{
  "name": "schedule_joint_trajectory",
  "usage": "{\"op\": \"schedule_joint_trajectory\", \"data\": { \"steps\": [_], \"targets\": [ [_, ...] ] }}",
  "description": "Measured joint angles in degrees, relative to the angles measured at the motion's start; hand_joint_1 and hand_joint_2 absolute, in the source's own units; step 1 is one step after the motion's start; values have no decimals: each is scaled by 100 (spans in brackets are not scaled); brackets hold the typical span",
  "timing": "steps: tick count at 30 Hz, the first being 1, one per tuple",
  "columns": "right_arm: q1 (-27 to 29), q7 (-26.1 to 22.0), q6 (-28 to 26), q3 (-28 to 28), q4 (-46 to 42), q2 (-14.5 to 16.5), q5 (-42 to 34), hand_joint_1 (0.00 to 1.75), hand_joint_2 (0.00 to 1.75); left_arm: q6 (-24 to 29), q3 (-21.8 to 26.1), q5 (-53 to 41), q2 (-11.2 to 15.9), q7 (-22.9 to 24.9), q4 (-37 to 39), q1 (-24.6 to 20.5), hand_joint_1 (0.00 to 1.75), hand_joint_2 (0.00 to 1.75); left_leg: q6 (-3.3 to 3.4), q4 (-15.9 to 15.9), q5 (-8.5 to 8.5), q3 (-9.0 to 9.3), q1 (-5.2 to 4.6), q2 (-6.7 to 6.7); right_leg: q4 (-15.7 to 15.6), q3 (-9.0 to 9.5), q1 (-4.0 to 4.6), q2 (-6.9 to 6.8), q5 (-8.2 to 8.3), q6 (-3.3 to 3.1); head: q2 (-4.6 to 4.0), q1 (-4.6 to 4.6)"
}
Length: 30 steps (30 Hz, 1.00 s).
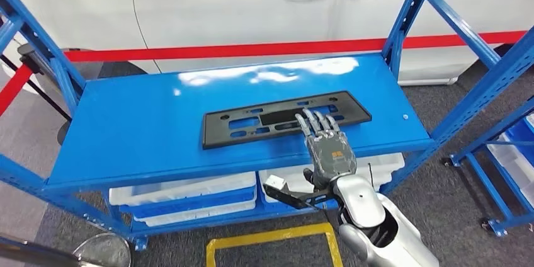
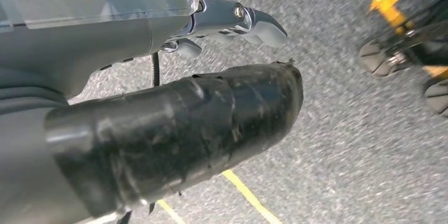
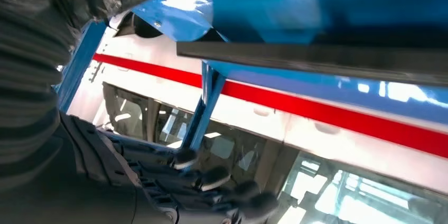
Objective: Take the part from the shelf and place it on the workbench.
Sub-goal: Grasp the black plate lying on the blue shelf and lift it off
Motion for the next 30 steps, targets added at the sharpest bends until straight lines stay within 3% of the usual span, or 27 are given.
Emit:
{"op": "schedule_joint_trajectory", "data": {
  "steps": [3, 5, 6, 8, 9, 10, 11, 13, 14, 17, 20, 22, 24, 25, 26, 28, 30],
  "targets": [
    [-13, -5, -11, 14, 69, 3, -8, 0, 175, -1, 1, -21, 22, -6, 4, 25, 0, 0, -102, 64, -76, 77, -5, 4, -81, 72, 2, 9, -15, -125, 0, 4],
    [-32, -9, -16, 16, 89, 10, -7, 0, 175, -1, 2, -23, 37, -9, 4, 27, 0, 0, -159, 305, -198, 33, 7, 30, -136, 211, -19, 9, -30, -199, 0, -14],
    [-41, -11, -18, 18, 96, 16, -7, 0, 175, 0, 2, -24, 40, -10, 4, 21, 0, 0, -189, 573, -323, -111, 21, 48, -158, 269, -23, 6, -48, -224, 0, -24],
    [-50, -14, -20, 24, 120, 20, -7, 0, 175, 1, 2, -23, 43, -12, 4, 14, 0, 0, -243, 1264, -598, -569, 41, 72, -170, 336, -22, 5, -109, -247, 0, -40],
    [-49, -14, -20, 27, 135, 22, -7, 0, 175, 2, 2, -23, 44, -11, 4, 16, 0, 0, -260, 1501, -649, -781, 49, 78, -171, 372, -20, 6, -148, -246, 0, -38],
    [-47, -14, -20, 30, 148, 23, -7, 0, 175, 2, 2, -23, 45, -11, 4, 17, 0, 0, -266, 1561, -586, -912, 54, 82, -171, 419, -20, 9, -191, -242, 0, -40],
    [-47, -14, -20, 33, 157, 25, -7, 0, 175, 1, 1, -25, 46, -11, 4, 21, 0, 0, -264, 1417, -389, -945, 56, 84, -171, 482, -19, 11, -237, -235, 0, -39],
    [-45, 7, -22, 38, 163, 28, -2, 0, 175, 1, 2, -25, 51, -8, 8, 31, 0, 0, -211, 770, 176, -810, 46, 90, -179, 618, -21, 14, -337, -212, 0, -37],
    [-33, 42, -26, 41, 163, 33, 6, 0, 175, -2, 3, -26, 55, -5, 12, 34, 0, 0, -175, 515, 291, -751, 26, 95, -188, 674, -20, 16, -380, -190, 0, -37],
    [53, 199, -70, 55, 168, 53, 47, 0, 175, -25, 10, -37, 83, 7, 24, 57, 0, 0, -33, 238, 263, -674, -35, 84, -170, 770, -4, 18, -426, -83, 0, -37],
    [116, 184, -105, 74, 205, 52, 49, 0, 175, -56, 45, -71, 96, 9, 30, 84, 0, 0, 80, 73, 392, -468, 5, 86, 14, 791, -1, 21, -523, -7, 0, -28],
    [97, -42, -26, 80, 280, 20, -16, 0, 175, -75, 72, -103, 95, 6, 31, 55, 0, 0, 115, 27, 400, -391, 15, 92, 496, 533, -22, 23, -831, 37, 0, -16],
    [102, -327, 86, 85, 409, -42, -66, 0, 175, -96, 98, -147, 93, 7, 31, 19, 0, 0, 130, 29, 370, -383, 13, 85, 1087, 104, -32, 23, -1069, 69, 0, -13],
    [117, -437, 119, 86, 482, -78, -71, 0, 175, -108, 113, -172, 92, 7, 31, 9, 0, 0, 130, 34, 347, -370, 12, 78, 1198, -37, -36, 23, -1039, 80, 0, -13],
    [129, -521, 133, 86, 549, -113, -70, 0, 175, -118, 127, -189, 92, 7, 31, 4, 0, 0, 124, 39, 319, -344, 13, 69, 1113, -88, -39, 23, -881, 81, 0, -12],
    [141, -617, 137, 86, 670, -157, -63, 0, 175, -132, 152, -227, 91, 9, 31, 1, 0, 0, 87, 44, 250, -267, 15, 56, 501, 54, -40, 22, -360, 74, 0, -12],
    [141, -652, 161, 88, 798, -159, -44, 0, 175, -133, 176, -261, 89, 18, 32, -15, 0, 0, 27, 55, 191, -218, 9, 51, 2, 167, -11, 18, -137, 35, 0, -6]
  ]
}}
